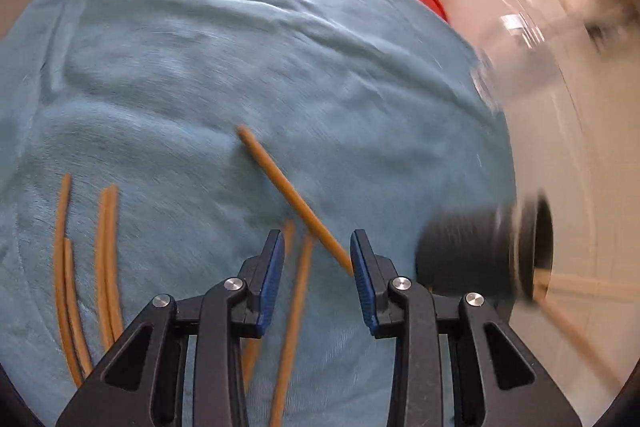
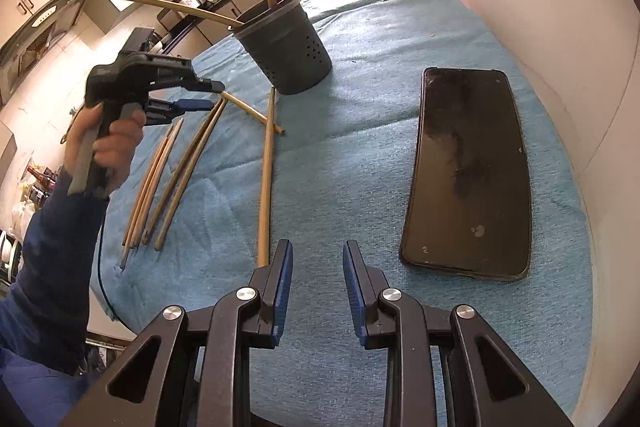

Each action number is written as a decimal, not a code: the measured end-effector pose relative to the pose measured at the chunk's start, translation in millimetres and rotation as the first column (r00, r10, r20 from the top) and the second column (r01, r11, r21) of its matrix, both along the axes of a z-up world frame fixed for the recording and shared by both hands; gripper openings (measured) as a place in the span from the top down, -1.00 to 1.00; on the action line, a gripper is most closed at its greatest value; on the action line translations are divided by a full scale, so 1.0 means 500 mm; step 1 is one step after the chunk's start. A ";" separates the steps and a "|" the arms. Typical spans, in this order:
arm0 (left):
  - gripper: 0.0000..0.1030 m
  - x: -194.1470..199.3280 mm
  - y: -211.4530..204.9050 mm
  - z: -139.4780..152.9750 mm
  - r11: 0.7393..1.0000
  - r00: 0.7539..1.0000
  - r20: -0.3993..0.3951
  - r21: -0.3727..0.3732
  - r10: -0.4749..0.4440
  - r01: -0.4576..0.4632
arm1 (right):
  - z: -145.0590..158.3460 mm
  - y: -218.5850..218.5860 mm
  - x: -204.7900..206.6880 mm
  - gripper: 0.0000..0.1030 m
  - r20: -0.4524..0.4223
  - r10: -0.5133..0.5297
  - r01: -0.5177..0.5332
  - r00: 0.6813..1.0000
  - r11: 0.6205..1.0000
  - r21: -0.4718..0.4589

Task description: Organize utensils

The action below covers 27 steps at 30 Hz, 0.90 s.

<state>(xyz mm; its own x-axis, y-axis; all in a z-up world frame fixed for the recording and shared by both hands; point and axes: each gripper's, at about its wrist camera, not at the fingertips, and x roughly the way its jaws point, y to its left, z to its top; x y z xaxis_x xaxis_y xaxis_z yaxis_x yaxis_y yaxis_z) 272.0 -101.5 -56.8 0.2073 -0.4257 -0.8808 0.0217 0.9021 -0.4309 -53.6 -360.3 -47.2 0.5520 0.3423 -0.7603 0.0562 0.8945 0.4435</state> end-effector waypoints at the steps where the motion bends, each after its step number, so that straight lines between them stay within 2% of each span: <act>1: 0.37 0.014 0.010 -0.001 1.000 1.000 -0.002 0.000 0.028 -0.028 | -0.002 -0.002 0.000 0.46 -0.001 0.000 0.000 1.000 1.000 0.003; 4: 0.37 0.052 0.028 -0.016 0.998 0.997 -0.022 0.013 0.068 -0.068 | -0.008 -0.003 0.004 0.46 -0.004 0.008 -0.008 1.000 1.000 0.006; 5: 0.37 0.055 0.026 -0.013 0.997 0.997 -0.013 0.005 0.071 -0.071 | -0.008 -0.004 0.006 0.46 -0.004 0.009 -0.009 1.000 1.000 0.007; 9: 0.37 0.080 0.004 -0.007 0.996 0.998 0.014 0.051 0.068 -0.069 | -0.008 -0.004 0.012 0.46 -0.002 0.012 -0.012 1.000 1.000 0.007; 12: 0.84 0.069 -0.034 -0.023 0.992 0.999 0.040 0.122 0.030 -0.035 | -0.005 -0.002 0.014 0.46 0.000 0.014 -0.014 1.000 1.000 -0.001; 14: 0.91 0.057 -0.038 -0.019 0.993 0.997 0.078 0.118 0.016 -0.025 | -0.001 0.000 0.016 0.46 0.001 0.015 -0.015 1.000 1.000 -0.009; 15: 1.00 0.054 -0.027 -0.017 0.993 0.996 0.087 0.114 0.011 -0.021 | 0.003 0.003 0.019 0.46 0.002 0.018 -0.018 1.000 1.000 -0.015; 18: 1.00 0.028 0.006 -0.003 1.000 0.996 0.090 0.029 0.002 -0.005 | 0.014 0.013 0.030 0.45 0.004 0.031 -0.031 0.999 0.999 -0.038; 23: 1.00 -0.007 0.044 0.049 0.999 0.987 0.159 -0.029 -0.012 0.017 | 0.034 0.044 0.073 0.37 0.017 0.055 -0.054 0.998 0.997 -0.063; 25: 1.00 -0.006 0.053 0.053 0.998 0.989 0.149 -0.054 -0.007 0.015 | 0.035 0.058 0.100 0.35 0.012 0.055 -0.054 0.998 0.996 -0.070; 27: 1.00 -0.001 0.062 0.050 0.998 0.992 0.130 -0.057 -0.001 0.008 | 0.034 0.071 0.124 0.20 0.012 0.052 -0.051 0.999 0.996 -0.073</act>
<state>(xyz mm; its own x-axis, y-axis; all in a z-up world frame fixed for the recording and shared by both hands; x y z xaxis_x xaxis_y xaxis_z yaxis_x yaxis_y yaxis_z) 271.3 -70.7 -32.0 0.3162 -0.4755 -0.8209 0.0849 0.8760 -0.4747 8.2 -324.7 -30.1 0.5457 0.3148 -0.7766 0.0037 0.9258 0.3779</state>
